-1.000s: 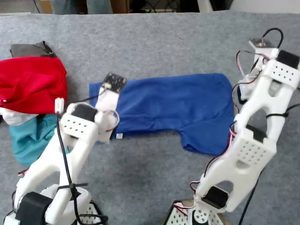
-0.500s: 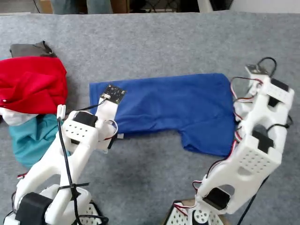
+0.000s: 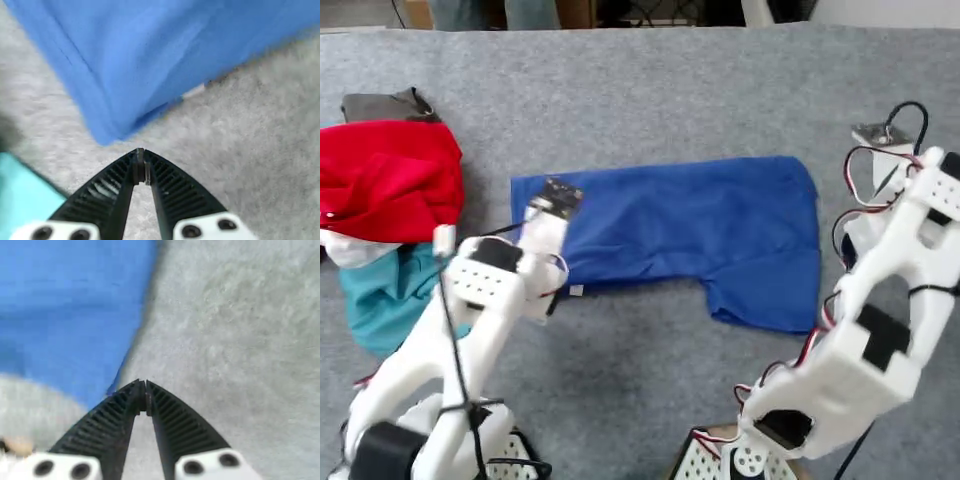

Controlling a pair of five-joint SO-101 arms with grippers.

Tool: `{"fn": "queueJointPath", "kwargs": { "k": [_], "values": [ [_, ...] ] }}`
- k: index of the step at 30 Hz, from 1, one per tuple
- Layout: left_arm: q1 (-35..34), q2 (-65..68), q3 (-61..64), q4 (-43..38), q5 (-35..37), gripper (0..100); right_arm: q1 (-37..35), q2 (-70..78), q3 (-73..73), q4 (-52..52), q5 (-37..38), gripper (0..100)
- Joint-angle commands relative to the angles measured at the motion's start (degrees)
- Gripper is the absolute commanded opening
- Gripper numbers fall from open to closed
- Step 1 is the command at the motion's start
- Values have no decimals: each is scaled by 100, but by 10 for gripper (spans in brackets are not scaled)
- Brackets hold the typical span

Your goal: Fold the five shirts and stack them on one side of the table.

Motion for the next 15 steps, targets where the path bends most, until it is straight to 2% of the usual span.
{"fn": "queueJointPath", "kwargs": {
  "k": [1,4,9,12,15],
  "values": [
    [-426,-941,224,-44,9,29,-466,-963,136,334,431,18],
    [-629,-1626,936,-369,-9,29,-818,-1552,734,334,791,43],
    [-796,-1925,2070,-1538,44,30,-1301,-2404,1921,26,1495,212],
    [-796,-1697,2070,-2013,264,34,-1521,-2905,2519,-123,1802,283],
    [-796,-1178,1780,-2163,273,65,-1741,-3301,3073,-211,2312,285]
  ]
}}
